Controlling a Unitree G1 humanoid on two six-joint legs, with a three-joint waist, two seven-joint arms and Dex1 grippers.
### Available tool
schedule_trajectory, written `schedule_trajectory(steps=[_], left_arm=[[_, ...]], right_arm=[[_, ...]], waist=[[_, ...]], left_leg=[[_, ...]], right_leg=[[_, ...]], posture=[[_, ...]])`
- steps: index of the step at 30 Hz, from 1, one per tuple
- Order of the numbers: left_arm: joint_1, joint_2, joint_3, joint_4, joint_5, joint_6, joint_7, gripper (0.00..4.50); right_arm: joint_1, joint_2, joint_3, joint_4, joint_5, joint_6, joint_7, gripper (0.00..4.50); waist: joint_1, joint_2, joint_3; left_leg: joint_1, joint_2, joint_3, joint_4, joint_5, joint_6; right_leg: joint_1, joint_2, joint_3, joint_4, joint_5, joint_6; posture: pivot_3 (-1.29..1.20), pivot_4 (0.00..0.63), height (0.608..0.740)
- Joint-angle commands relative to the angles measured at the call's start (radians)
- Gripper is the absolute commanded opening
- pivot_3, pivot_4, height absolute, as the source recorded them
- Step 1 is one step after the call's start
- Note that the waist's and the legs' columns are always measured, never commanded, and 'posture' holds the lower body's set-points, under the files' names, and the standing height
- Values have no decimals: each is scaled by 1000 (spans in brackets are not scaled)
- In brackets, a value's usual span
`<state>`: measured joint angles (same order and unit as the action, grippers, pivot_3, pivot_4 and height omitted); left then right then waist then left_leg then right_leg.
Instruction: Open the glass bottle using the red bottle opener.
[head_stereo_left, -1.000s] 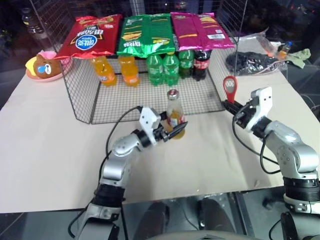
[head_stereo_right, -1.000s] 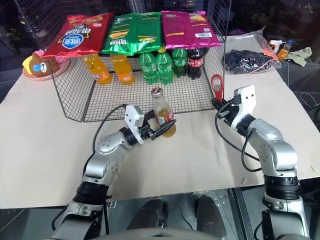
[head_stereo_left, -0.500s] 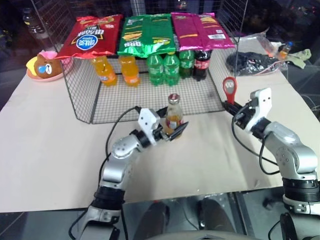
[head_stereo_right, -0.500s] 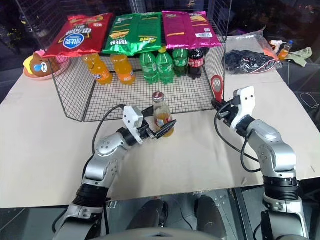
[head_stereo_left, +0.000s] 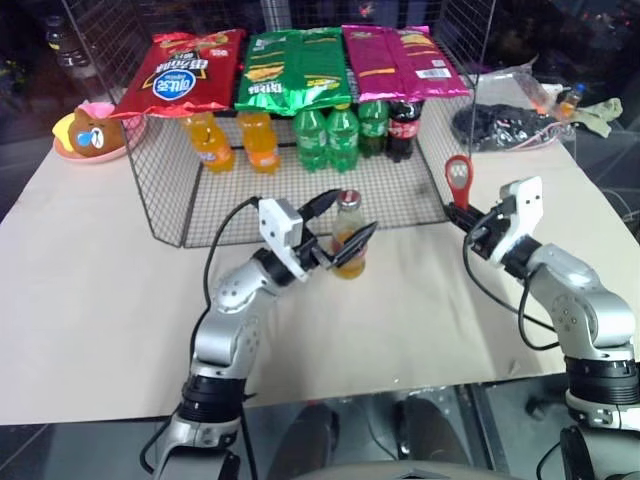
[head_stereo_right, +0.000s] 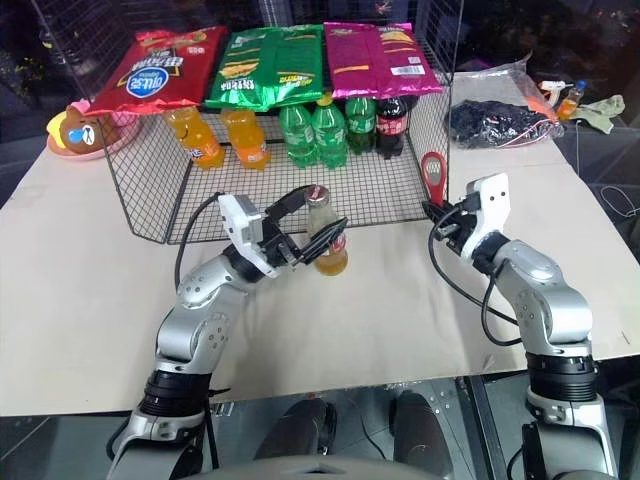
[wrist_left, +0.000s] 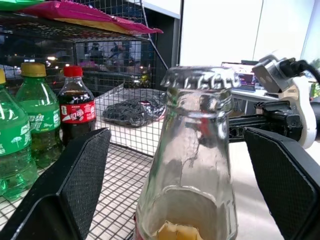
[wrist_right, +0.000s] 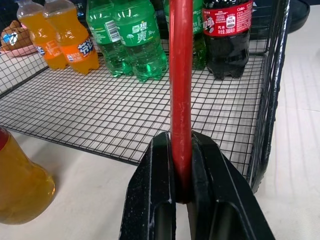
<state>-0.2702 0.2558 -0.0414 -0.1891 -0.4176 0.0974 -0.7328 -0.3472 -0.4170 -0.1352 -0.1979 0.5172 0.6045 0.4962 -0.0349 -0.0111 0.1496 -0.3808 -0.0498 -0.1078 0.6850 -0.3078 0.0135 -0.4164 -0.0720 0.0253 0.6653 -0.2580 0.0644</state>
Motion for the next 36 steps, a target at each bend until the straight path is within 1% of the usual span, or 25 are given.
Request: schedule_trajectory(steps=[1, 11, 13, 15, 18, 19, 21, 26, 33, 36], left_arm=[[6, 12, -3, -48, -9, -4, -7, 4382], [10, 14, -9, -17, 6, -45, -23, 4382], [10, 10, -10, -10, 9, -56, -25, 3866], [10, 8, -11, 0, 15, -68, -26, 3216], [13, 4, -14, 12, 25, -83, -27, 1853], [15, 3, -16, 13, 28, -86, -26, 1520], [20, 1, -20, 12, 33, -91, -22, 1175], [29, 6, -24, 7, 42, -94, -12, 1175], [33, 10, -27, 8, 47, -94, -2, 1175], [34, 9, -32, 14, 52, -95, 1, 1175]], right_arm=[[-21, -2, -9, -22, 1, -27, 9, 0], [-40, 2, -6, -9, 2, -31, 19, 0], [-41, 1, -5, -7, 1, -32, 22, 0], [-46, 0, -3, -3, -1, -33, 25, 0], [-53, 4, 4, -4, -2, -30, 29, 0], [-54, 5, 8, -6, -2, -30, 31, 0], [-56, 4, 17, -9, -7, -31, 35, 0], [-68, 4, 76, -41, -33, -46, 48, 0], [-68, 27, 231, -133, -169, -149, 44, 0], [-76, 44, 280, -127, -282, -288, 15, 0]], waist=[[0, 0, 0], [0, 0, 0], [0, 0, 0], [0, 0, 0], [0, 0, 0], [1, 1, 0], [2, 1, -1], [3, 1, -1], [2, 2, -2], [5, 2, -2]], left_leg=[[0, 0, 0, 0, 0, 0], [0, 0, 0, 0, 0, 0], [0, 0, 0, 0, 0, 0], [0, 0, 0, 0, 0, 0], [0, 0, 0, 0, 0, 0], [0, 0, 0, 0, 0, 0], [1, 0, 0, 0, 0, 0], [2, 0, 0, 0, 0, 0], [2, 0, 0, 0, 0, 0], [2, 0, 0, 1, 0, 0]], right_leg=[[0, 0, 0, 0, 0, 0], [0, 0, 0, 0, 0, 0], [0, 0, 0, 0, 0, 0], [0, 0, 0, 0, 0, 0], [0, 0, 0, 0, 0, 0], [0, 0, 0, 0, 0, 0], [2, 0, 0, 0, 0, 0], [2, 0, 0, 0, 0, 0], [2, 0, 0, 0, 0, 0], [2, 0, 0, 0, 0, 0]], posture=[[0, 150, 740], [0, 150, 740], [0, 150, 740], [0, 150, 740], [0, 150, 740], [0, 150, 740], [0, 150, 740], [0, 150, 740], [0, 150, 740], [0, 150, 740]])
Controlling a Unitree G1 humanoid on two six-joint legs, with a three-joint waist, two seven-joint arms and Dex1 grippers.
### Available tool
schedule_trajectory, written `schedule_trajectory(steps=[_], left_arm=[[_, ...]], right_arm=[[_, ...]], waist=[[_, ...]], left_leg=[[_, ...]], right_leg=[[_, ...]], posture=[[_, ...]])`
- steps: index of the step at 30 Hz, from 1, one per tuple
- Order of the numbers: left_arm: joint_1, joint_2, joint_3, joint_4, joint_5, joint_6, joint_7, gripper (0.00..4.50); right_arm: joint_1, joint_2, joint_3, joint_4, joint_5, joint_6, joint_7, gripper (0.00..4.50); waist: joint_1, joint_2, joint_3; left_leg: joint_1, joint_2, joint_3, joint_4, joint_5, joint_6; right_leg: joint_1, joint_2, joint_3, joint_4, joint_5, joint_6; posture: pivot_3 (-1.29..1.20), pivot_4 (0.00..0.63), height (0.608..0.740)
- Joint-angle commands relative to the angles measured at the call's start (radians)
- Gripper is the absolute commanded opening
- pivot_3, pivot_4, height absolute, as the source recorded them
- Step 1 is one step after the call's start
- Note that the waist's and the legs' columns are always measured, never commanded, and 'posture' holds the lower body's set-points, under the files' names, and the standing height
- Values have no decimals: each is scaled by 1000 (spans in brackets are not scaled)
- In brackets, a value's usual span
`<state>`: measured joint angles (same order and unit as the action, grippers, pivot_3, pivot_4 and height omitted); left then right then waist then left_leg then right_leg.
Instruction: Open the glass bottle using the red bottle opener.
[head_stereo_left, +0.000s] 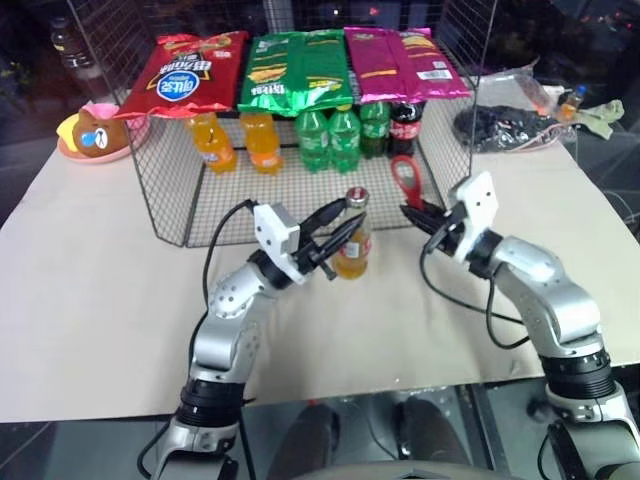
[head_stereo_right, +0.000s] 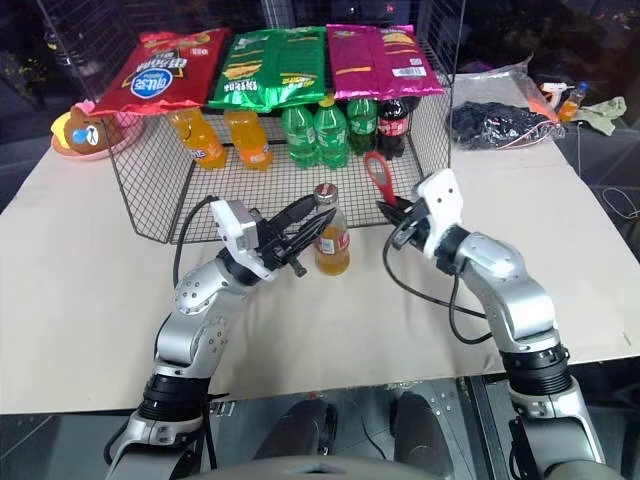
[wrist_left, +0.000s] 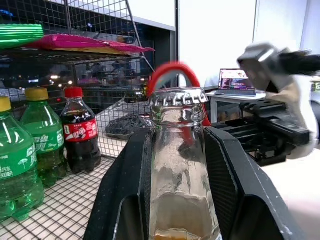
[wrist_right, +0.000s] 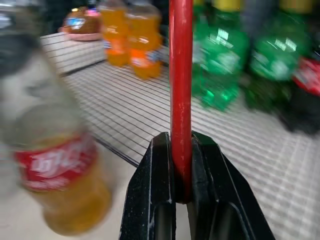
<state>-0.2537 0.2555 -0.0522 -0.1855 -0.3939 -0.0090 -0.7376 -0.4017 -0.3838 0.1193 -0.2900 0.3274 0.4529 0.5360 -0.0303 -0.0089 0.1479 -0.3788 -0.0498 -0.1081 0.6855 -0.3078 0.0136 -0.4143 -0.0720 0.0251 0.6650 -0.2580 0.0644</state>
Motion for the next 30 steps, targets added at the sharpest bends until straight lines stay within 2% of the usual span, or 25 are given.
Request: schedule_trajectory(steps=[1, 5, 11, 22, 30], left_arm=[[18, 9, -23, 11, 29, 12, 6, 1175], [20, 10, -26, 11, 30, 14, 10, 1175], [14, 6, -31, 25, 36, 14, 17, 1175], [9, -4, -40, 47, 39, 2, 29, 1175], [16, -4, -45, 51, 40, -3, 29, 1175]], right_arm=[[-23, 13, 37, -29, -128, -177, -34, 0], [-20, 23, 58, 9, -219, -306, -52, 0], [2, 7, 120, 117, -424, -601, -93, 0], [10, -1, 162, 220, -585, -793, -138, 0], [-21, -8, 200, 339, -763, -900, -235, 0]], waist=[[1, 0, 0], [3, 0, 0], [3, 0, 0], [7, 1, -1], [16, 2, -2]], left_leg=[[0, 0, 0, 0, 0, 0], [0, 0, 0, 0, 0, 0], [1, 0, 0, 0, 0, 0], [3, 0, 1, 0, 0, 0], [9, 0, 2, -2, 0, 0]], right_leg=[[0, 0, 0, 0, 0, 0], [0, 0, 0, 0, 0, 0], [0, 0, 0, 0, 0, 0], [3, 1, 0, 0, 0, 0], [8, 1, 2, 0, 0, 0]], posture=[[0, 150, 740], [0, 150, 740], [0, 150, 740], [0, 150, 740], [0, 150, 740]])
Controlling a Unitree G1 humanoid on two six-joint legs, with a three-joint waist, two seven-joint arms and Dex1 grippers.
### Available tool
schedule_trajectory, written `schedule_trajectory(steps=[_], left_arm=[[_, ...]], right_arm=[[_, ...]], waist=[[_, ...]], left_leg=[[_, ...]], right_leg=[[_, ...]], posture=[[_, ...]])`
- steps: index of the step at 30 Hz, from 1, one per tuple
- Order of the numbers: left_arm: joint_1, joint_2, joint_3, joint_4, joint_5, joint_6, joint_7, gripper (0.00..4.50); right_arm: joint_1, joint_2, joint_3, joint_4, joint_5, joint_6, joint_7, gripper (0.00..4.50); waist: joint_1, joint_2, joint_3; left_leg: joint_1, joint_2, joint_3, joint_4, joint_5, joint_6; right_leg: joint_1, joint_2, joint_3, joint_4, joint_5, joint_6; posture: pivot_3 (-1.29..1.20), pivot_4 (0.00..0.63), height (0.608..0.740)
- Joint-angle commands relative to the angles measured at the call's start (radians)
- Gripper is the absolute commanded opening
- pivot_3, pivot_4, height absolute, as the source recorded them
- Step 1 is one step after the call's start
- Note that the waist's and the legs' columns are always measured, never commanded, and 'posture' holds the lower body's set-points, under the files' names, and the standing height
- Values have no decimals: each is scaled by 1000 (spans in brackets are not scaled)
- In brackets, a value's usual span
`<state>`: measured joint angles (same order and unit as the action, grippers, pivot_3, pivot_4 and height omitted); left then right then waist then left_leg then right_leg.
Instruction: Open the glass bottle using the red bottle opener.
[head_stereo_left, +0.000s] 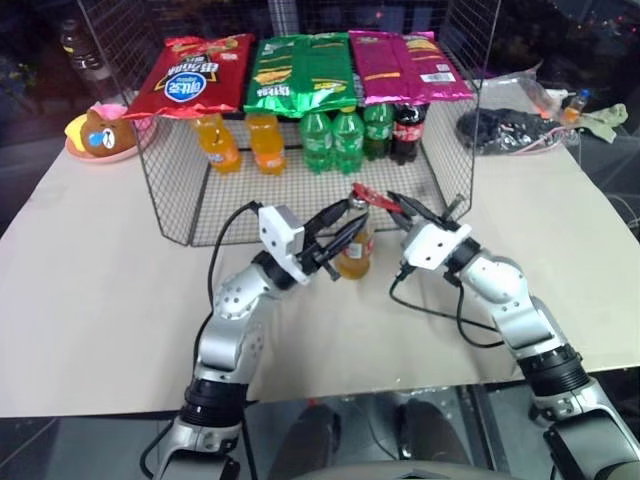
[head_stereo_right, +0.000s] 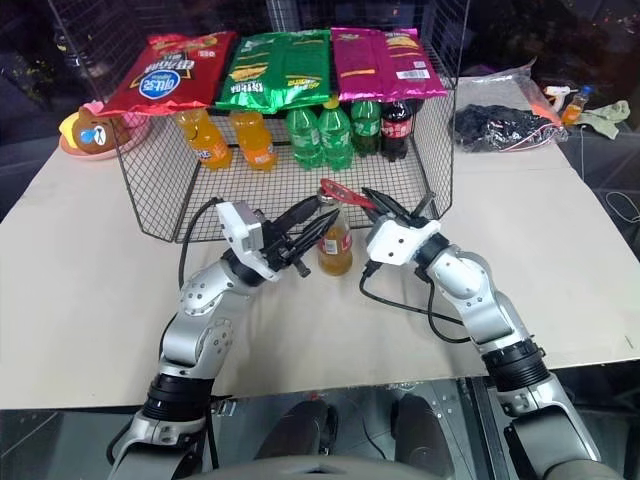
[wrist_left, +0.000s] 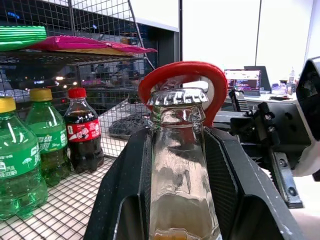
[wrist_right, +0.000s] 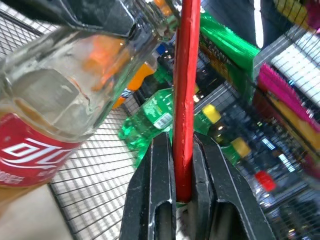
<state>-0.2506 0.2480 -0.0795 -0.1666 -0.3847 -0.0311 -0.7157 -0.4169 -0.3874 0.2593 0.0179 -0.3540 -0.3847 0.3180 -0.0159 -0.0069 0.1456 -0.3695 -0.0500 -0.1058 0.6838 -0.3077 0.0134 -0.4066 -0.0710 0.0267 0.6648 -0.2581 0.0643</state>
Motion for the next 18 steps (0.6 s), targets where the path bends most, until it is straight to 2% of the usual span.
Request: schedule_trajectory(steps=[1, 4, 10, 18], left_arm=[[13, 4, -18, 34, 30, 19, 6, 1175], [13, 4, -18, 40, 30, 16, 5, 1175], [15, 6, -21, 44, 31, 21, 3, 1175], [6, 26, -28, 47, 46, 43, 5, 1175]], right_arm=[[-12, -5, 67, 51, -113, -83, -42, 0], [-25, -2, 79, 90, -188, -144, -118, 0], [-59, 6, 97, 149, -273, -228, -220, 0], [-99, 1, 95, 220, -332, -274, -287, 0]], waist=[[2, 0, 0], [2, 0, 0], [1, 0, 0], [0, 1, -1]], left_leg=[[2, 0, 0, -1, 0, 0], [10, 0, 0, -2, 0, 0], [11, 0, 0, -2, 0, 0], [12, 0, 1, -2, 0, 0]], right_leg=[[2, 0, 0, 0, 0, 0], [10, 0, 0, -2, 0, 0], [11, 1, 0, -2, 0, 0], [11, 1, 1, -2, 0, 0]], posture=[[0, 150, 740], [0, 150, 740], [0, 150, 740], [0, 150, 740]])
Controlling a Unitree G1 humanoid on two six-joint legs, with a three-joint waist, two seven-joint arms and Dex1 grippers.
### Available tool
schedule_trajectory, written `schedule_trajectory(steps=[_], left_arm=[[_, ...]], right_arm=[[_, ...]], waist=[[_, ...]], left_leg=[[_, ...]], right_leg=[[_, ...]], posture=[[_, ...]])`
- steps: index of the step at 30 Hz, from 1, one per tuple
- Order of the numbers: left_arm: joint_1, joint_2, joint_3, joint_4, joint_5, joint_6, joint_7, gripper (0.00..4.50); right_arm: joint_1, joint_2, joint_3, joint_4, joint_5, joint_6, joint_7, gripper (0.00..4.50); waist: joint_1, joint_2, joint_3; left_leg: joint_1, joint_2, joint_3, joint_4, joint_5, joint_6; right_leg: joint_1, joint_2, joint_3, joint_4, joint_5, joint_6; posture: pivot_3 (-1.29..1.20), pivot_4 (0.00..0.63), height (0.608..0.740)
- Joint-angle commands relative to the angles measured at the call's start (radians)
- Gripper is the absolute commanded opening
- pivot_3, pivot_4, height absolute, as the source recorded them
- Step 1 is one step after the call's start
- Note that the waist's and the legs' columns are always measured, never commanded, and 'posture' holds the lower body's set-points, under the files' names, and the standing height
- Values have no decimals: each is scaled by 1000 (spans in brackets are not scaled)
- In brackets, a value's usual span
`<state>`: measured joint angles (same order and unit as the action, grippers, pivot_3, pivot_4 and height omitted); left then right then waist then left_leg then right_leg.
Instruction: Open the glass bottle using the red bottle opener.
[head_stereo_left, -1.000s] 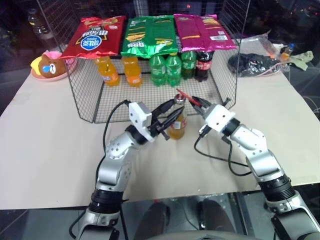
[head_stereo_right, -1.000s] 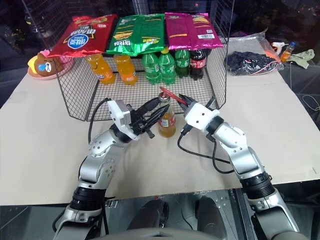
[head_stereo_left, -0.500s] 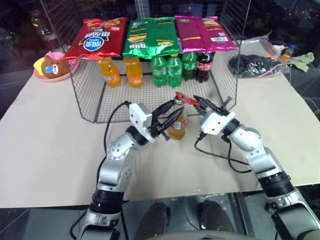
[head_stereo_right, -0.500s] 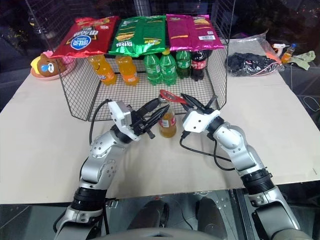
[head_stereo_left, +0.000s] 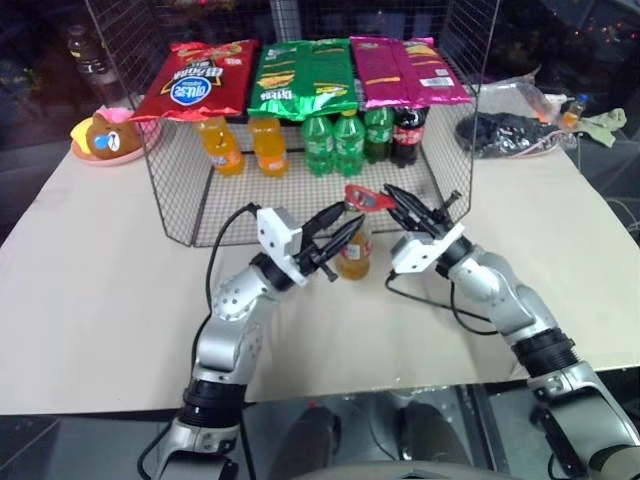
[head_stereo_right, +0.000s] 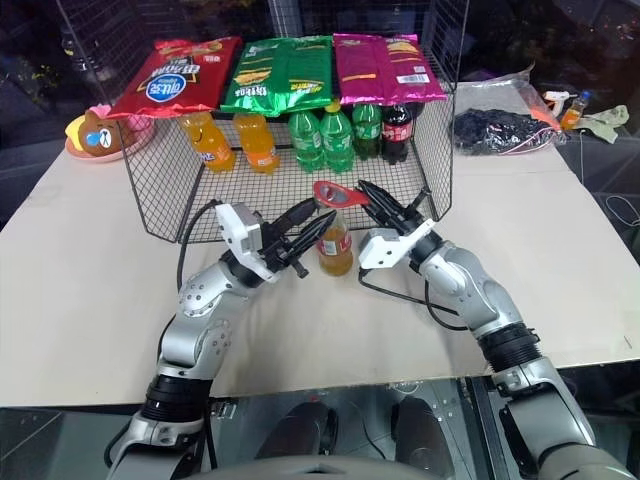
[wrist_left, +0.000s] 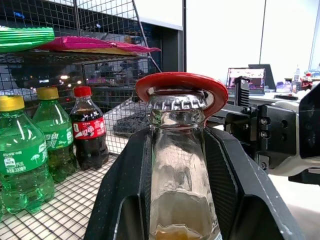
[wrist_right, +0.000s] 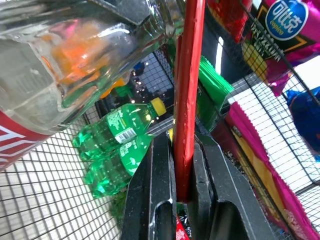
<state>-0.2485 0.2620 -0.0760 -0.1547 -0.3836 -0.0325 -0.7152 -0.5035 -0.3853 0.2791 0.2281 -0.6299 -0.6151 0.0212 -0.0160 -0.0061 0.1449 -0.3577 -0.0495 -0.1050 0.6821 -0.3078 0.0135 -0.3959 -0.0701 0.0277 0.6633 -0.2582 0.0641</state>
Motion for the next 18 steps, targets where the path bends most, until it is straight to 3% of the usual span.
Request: schedule_trajectory(steps=[1, 18], left_arm=[[2, 14, -33, 38, 47, 47, 5, 1175], [5, 19, -46, 69, 56, 42, 1, 1175]], right_arm=[[-16, -3, 74, 16, -58, -48, 7, 0], [-118, -104, 20, 50, 1, -80, 54, 0]], waist=[[0, 0, 0], [0, 1, -1]], left_leg=[[0, 0, 0, 0, 0, 0], [2, 0, 0, 0, 0, 0]], right_leg=[[0, 0, 0, 0, 0, 0], [2, 0, 0, 0, 0, 0]], posture=[[0, 150, 740], [0, 150, 740]])
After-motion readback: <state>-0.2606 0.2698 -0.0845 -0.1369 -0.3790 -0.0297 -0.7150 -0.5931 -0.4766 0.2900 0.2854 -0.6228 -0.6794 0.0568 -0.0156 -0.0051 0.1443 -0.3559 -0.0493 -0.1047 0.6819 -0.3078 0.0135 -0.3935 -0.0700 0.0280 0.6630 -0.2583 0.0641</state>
